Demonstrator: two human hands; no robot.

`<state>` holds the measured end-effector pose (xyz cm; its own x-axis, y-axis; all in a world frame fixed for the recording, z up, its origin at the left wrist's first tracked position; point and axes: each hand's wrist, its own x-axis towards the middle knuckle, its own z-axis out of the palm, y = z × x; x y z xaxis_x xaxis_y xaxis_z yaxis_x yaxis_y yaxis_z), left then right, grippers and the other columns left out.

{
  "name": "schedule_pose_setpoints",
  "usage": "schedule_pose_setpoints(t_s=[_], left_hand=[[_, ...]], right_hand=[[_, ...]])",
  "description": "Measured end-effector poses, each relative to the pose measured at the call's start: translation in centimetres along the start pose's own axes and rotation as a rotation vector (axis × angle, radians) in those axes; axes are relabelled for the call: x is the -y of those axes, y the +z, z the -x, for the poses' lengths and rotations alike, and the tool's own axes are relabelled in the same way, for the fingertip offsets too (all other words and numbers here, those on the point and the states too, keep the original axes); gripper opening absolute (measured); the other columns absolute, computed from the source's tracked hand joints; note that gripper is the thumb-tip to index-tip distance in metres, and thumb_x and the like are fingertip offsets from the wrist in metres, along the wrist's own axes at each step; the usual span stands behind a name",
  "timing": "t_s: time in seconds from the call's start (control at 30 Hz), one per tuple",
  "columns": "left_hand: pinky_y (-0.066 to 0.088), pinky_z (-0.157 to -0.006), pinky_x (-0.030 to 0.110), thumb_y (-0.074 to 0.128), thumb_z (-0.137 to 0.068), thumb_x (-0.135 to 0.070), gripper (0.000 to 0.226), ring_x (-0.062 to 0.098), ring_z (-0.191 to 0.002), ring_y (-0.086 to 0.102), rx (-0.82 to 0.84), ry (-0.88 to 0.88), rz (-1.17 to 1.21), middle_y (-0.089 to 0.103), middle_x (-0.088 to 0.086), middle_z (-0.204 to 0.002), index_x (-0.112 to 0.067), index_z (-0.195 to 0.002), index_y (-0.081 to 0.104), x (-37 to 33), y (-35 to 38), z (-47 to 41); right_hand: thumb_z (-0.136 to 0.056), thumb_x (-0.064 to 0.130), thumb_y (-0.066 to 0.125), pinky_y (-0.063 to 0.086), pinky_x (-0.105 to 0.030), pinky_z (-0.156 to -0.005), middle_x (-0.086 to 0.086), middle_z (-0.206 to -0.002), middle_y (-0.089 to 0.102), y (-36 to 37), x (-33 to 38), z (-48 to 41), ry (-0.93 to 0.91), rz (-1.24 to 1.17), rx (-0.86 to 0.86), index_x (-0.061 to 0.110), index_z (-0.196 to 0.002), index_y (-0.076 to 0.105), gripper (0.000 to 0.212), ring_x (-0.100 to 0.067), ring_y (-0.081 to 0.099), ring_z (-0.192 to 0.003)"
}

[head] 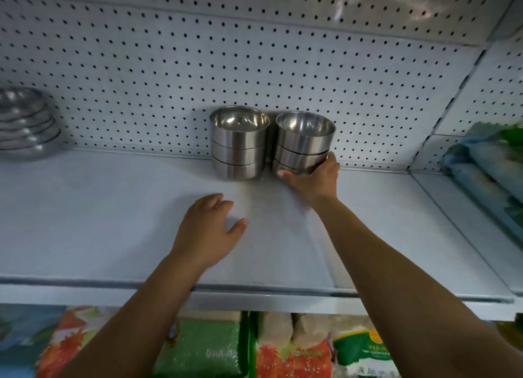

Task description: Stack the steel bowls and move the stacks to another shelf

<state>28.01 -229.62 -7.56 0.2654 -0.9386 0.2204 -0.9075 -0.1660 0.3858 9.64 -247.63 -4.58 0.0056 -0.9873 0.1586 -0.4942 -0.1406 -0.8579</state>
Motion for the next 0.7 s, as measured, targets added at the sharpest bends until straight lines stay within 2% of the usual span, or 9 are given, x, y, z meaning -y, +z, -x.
schedule_pose_setpoints(t_s=[0.1, 0.17, 0.37, 0.5, 0.6, 0.7], left_hand=[[0.031, -0.12, 0.041, 0.046, -0.09, -0.063, 0.07, 0.024, -0.145, 0.038, 0.005, -0.005, 0.01, 0.048, 0.007, -0.154, -0.016, -0.14, 0.059, 0.0, -0.2, 0.0], [0.032, -0.119, 0.042, 0.045, -0.091, -0.063, 0.07, 0.025, -0.144, 0.039, 0.009, -0.002, 0.001, 0.048, 0.007, -0.154, -0.017, -0.14, 0.059, 0.1, -0.3, -0.1], [0.033, -0.117, 0.041, 0.058, -0.095, -0.054, 0.057, 0.023, -0.143, 0.04, 0.0, 0.001, 0.039, 0.049, 0.005, -0.153, -0.018, -0.138, 0.061, 0.2, -0.4, -0.1], [0.043, -0.11, 0.039, 0.065, -0.094, -0.046, 0.054, 0.021, -0.132, 0.052, -0.054, -0.046, 0.287, 0.056, 0.001, -0.143, -0.017, -0.14, 0.058, -0.2, -1.5, 1.2], [0.04, -0.109, 0.032, 0.067, -0.094, -0.043, 0.055, 0.014, -0.133, 0.05, -0.091, -0.008, 0.364, 0.054, -0.005, -0.145, -0.021, -0.142, 0.055, -0.1, -2.7, 3.8], [0.035, -0.107, 0.026, 0.069, -0.093, -0.041, 0.053, 0.009, -0.133, 0.048, -0.138, -0.006, 0.372, 0.054, -0.009, -0.143, -0.021, -0.141, 0.057, 0.9, -4.1, 7.2]], right_hand=[[-0.043, 0.058, 0.093, 0.047, -0.048, -0.111, -0.002, -0.143, 0.05, 0.3, 0.1, -0.3, 0.022, -0.083, -0.021, 0.018, -0.15, 0.03, 0.131, -0.026, 0.052, -0.133], [-0.047, 0.053, 0.096, 0.051, -0.042, -0.106, 0.001, -0.135, 0.058, 0.3, 0.3, -0.2, 0.028, -0.103, -0.016, 0.02, -0.144, 0.035, 0.119, -0.024, 0.06, -0.124], [-0.068, 0.045, 0.094, 0.045, -0.03, -0.095, 0.006, -0.13, 0.056, -1.0, 1.0, 2.1, 0.009, -0.053, 0.047, 0.017, -0.14, 0.04, 0.094, -0.021, 0.057, -0.128], [-0.082, 0.045, 0.084, 0.041, -0.028, -0.101, -0.002, -0.153, 0.048, -3.3, 1.4, 7.3, 0.006, -0.072, 0.186, 0.016, -0.155, 0.031, 0.095, -0.021, 0.047, -0.14], [-0.081, 0.055, 0.081, 0.037, -0.027, -0.112, 0.009, -0.16, 0.042, -5.1, 1.1, 12.4, -0.07, -0.066, 0.297, 0.027, -0.158, 0.032, 0.096, -0.01, 0.04, -0.147], [-0.078, 0.058, 0.081, 0.036, -0.032, -0.12, 0.017, -0.157, 0.045, -5.2, 1.4, 16.2, -0.158, -0.035, 0.353, 0.035, -0.154, 0.041, 0.088, -0.003, 0.04, -0.146]])
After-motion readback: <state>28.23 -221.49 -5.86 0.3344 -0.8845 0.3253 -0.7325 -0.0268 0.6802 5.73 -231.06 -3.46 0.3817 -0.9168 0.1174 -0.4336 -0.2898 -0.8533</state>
